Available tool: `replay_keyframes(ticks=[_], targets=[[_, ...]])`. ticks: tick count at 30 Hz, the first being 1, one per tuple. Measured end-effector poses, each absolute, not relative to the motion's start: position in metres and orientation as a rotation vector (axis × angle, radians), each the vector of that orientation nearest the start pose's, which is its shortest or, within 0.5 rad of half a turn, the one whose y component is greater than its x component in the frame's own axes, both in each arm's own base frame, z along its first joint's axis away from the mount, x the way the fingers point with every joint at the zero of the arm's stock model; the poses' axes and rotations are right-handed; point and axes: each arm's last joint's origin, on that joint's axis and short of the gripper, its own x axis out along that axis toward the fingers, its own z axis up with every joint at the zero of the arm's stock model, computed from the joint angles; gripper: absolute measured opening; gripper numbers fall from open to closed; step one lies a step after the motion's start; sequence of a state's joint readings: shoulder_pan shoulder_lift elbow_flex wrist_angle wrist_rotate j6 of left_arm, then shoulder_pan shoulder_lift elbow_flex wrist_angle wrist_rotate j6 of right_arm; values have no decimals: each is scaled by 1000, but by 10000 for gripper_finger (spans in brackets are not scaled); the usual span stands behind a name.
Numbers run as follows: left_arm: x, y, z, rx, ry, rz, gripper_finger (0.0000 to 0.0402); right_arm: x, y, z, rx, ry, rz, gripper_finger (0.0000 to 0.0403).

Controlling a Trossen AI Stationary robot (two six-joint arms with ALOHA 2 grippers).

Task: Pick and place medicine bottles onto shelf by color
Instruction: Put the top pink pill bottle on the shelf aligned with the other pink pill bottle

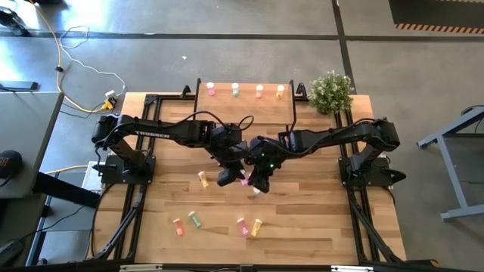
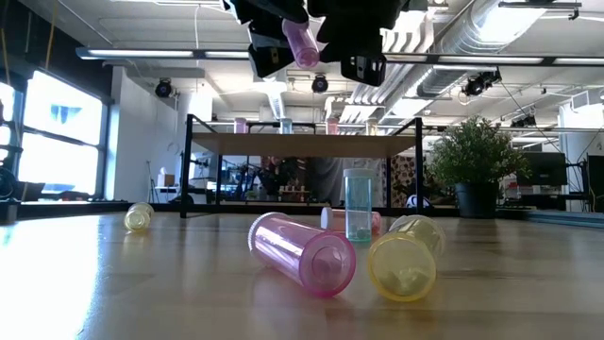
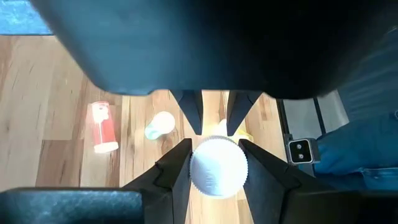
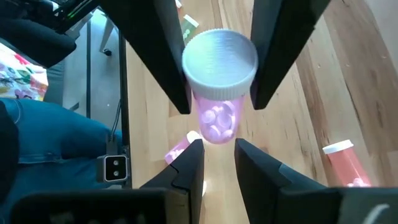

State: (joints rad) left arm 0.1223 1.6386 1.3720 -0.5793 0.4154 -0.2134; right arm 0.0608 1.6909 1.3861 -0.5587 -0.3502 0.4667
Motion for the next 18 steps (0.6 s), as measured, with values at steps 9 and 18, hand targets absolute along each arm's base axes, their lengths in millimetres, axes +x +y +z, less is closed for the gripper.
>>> replay_keyframes(ticks=[9,18], targets=[[351,31,290,-424,848,-187,113,364,34,277,565,939,167,120],[349,39,289,-401,856,-164,113,363,28,277,602,939,86,201]])
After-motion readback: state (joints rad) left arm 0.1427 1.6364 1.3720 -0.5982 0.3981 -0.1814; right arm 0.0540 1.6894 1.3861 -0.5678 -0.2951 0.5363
